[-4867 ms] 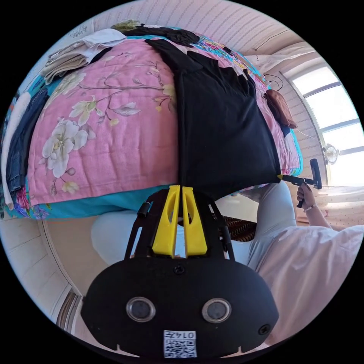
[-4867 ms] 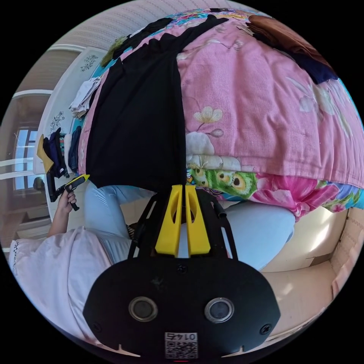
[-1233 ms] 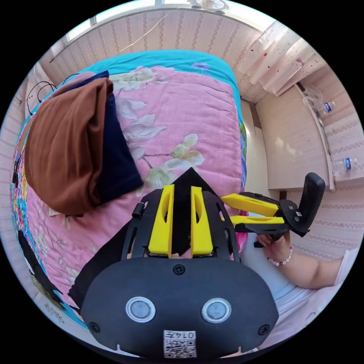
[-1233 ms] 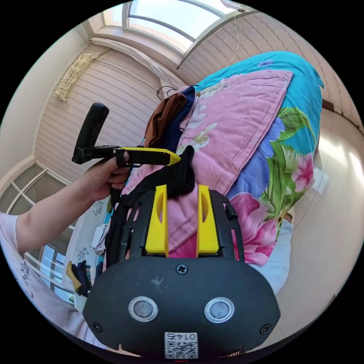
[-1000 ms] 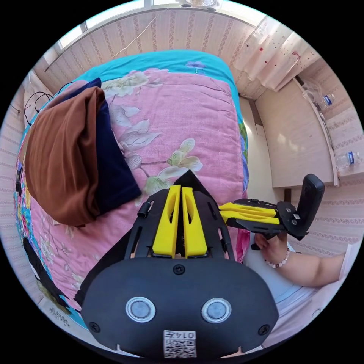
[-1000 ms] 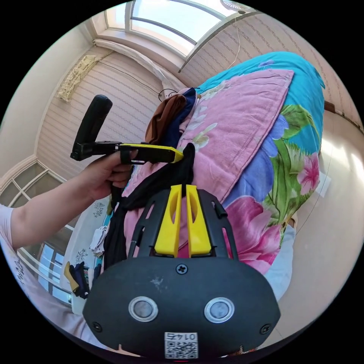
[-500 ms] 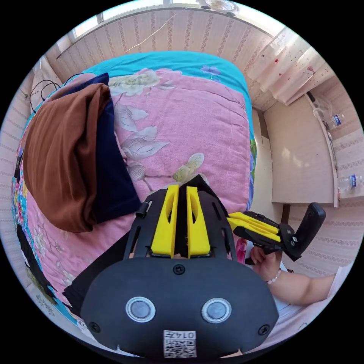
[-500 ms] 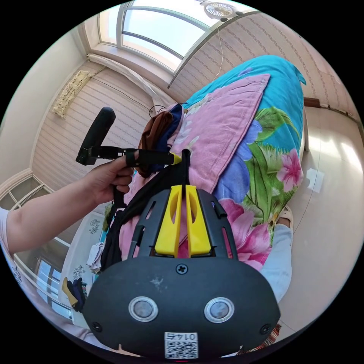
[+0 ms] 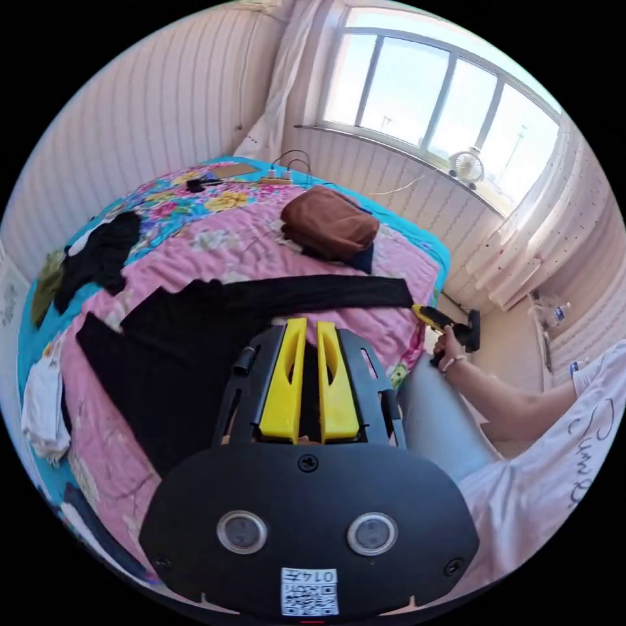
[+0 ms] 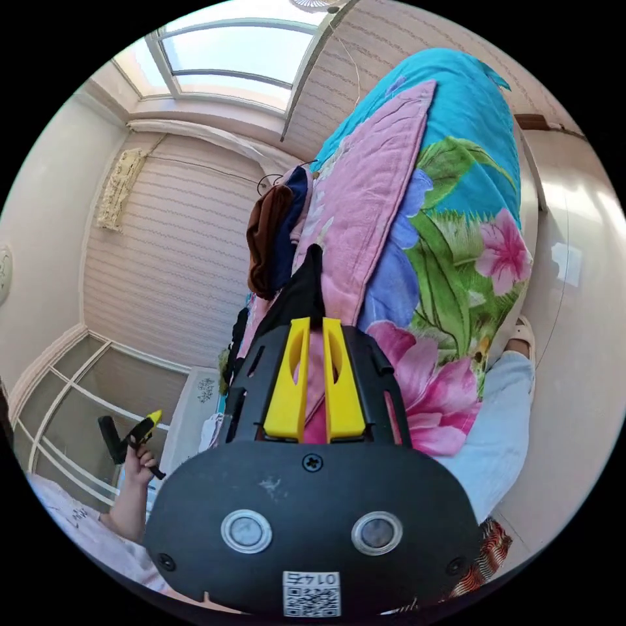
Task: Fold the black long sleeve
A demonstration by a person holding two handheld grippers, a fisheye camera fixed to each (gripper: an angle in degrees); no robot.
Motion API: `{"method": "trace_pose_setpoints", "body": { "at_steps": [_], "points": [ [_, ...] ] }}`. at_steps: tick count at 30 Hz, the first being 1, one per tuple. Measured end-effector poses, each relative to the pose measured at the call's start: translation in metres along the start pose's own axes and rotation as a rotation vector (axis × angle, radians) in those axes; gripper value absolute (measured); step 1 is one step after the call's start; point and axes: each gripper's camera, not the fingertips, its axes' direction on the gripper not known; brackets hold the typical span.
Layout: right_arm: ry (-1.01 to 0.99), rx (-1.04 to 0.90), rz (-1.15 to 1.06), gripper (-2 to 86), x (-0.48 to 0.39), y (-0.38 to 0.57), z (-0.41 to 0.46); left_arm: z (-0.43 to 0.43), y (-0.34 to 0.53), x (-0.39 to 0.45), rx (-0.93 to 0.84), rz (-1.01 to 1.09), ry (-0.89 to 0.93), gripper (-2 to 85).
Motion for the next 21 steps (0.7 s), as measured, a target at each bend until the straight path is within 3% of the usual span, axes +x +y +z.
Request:
{"method": "trace_pose_setpoints", "body": {
  "at_steps": [2,6,9,14,21],
  "points": [
    [0.104,-0.043,-0.093,2.3,-0.029,0.021,0.013,-0.027,0.067,-0.055,-0.022,-0.161,-0.082,1.5],
    [0.113,-0.3,-0.495,2.1,-0.126,0.073,0.096,-0.07,0.192,-0.148,0.024,-0.459,-0.138,0.0],
    [0.076,-0.455,-0.73,2.1,-0.201,0.119,0.181,-0.081,0.231,-0.187,0.088,-0.514,-0.158,-0.2],
    [-0.068,-0.681,-0.968,2.3,-0.3,0.208,0.327,-0.076,0.238,-0.263,0.158,-0.53,-0.15,1.1],
    [-0.042,-0.893,-1.345,3.2,-0.412,0.345,0.55,-0.047,0.21,-0.397,0.137,-0.595,-0.081,4.0]
  ]
}}
